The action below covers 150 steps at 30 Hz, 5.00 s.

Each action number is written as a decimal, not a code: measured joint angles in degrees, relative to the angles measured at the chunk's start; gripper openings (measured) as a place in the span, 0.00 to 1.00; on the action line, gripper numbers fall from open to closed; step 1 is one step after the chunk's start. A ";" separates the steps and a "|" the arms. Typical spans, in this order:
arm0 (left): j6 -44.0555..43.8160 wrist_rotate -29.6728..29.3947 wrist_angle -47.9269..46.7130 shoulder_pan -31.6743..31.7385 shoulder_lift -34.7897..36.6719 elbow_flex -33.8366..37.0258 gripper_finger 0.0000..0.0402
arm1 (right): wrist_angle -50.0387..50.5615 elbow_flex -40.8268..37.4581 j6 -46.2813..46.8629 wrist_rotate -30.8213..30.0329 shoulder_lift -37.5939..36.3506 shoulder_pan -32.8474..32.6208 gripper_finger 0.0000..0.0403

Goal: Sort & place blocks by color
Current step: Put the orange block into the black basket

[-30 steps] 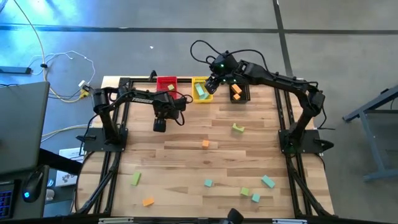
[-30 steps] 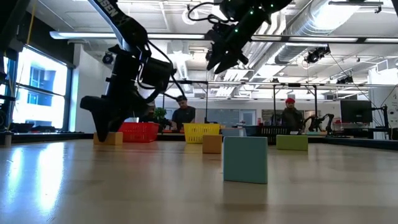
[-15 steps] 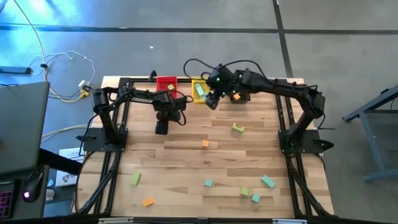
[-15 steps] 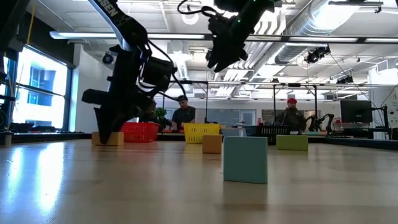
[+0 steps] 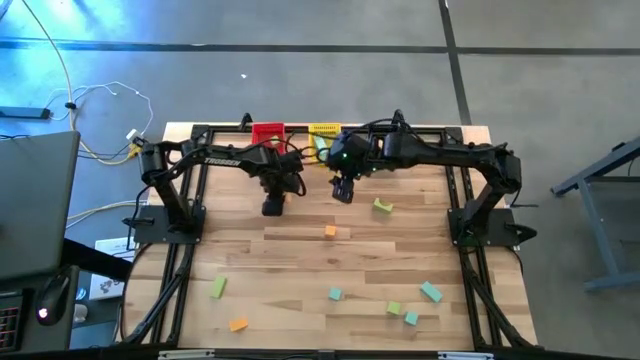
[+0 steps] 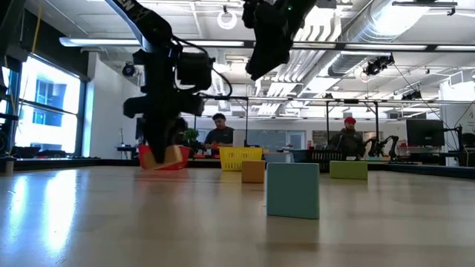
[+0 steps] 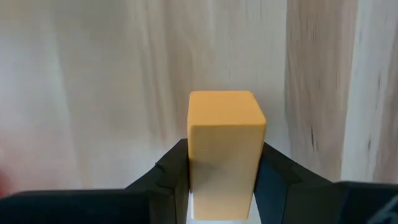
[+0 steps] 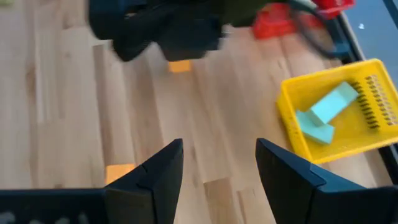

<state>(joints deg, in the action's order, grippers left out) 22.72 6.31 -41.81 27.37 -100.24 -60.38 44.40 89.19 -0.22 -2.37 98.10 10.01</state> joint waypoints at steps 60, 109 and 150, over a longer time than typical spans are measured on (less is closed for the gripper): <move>-7.76 1.35 53.33 -9.43 0.98 -0.02 0.26 | 9.60 0.00 -2.78 -0.70 0.04 -4.05 0.47; -10.17 -19.02 38.61 -9.25 0.95 -0.04 0.63 | 19.55 0.00 15.28 -20.43 0.07 -2.70 0.25; -12.07 -27.98 14.64 -19.16 0.98 -0.04 0.63 | 21.40 -0.09 9.42 4.63 10.35 33.73 0.25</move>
<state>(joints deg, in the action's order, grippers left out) 10.66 -21.67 -27.17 8.21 -99.26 -60.42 65.80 89.10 9.20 2.26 108.46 43.74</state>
